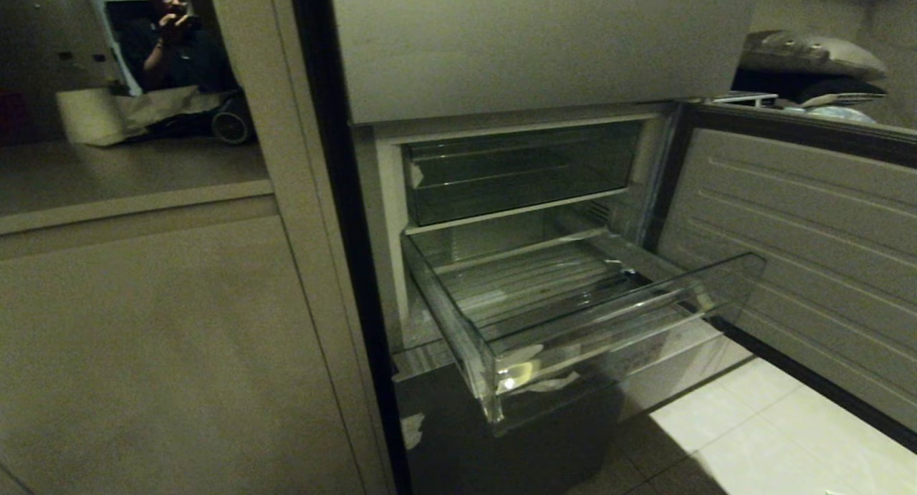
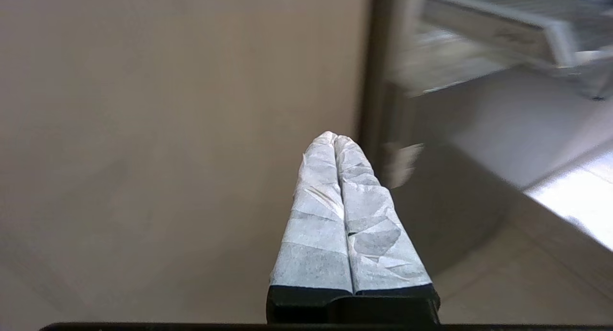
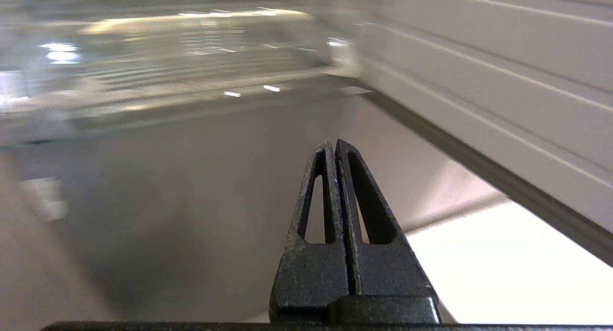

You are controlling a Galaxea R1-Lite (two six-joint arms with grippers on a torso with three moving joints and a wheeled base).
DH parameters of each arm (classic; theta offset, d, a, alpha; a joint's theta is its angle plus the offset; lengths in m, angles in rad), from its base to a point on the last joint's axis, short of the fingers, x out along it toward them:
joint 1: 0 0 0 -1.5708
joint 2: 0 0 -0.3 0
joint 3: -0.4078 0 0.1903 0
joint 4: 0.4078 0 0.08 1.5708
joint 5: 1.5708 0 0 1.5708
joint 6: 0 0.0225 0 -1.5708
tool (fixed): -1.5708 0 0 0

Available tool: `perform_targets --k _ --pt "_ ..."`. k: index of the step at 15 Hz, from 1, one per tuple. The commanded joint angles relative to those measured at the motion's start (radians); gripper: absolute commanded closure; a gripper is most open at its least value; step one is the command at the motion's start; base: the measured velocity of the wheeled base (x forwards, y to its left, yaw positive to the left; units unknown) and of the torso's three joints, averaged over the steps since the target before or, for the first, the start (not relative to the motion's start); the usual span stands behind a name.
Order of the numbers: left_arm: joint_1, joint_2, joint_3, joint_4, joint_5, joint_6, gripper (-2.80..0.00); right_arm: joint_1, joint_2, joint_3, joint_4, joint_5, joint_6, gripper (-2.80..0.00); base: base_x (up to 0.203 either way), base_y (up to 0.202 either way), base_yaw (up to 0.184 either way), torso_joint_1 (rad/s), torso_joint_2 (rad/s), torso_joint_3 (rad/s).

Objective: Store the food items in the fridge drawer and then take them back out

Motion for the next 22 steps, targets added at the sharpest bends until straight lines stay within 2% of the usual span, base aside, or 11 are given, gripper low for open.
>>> perform_targets --k 1,18,22 --pt "0.0 0.002 0.0 0.0 0.0 0.001 0.0 0.0 0.0 0.031 -0.001 0.0 -0.002 0.0 -0.001 0.007 -0.175 0.001 0.0 0.001" --pt "0.0 0.002 0.0 0.0 0.0 0.001 0.0 0.0 0.0 0.031 -0.002 0.0 0.004 0.0 -0.001 0.008 -0.174 0.001 0.0 0.001" --pt "0.0 0.002 0.0 0.0 0.0 0.001 0.0 0.0 0.0 0.031 -0.002 0.003 -0.007 0.0 0.0 0.001 -0.053 0.001 0.0 0.002"
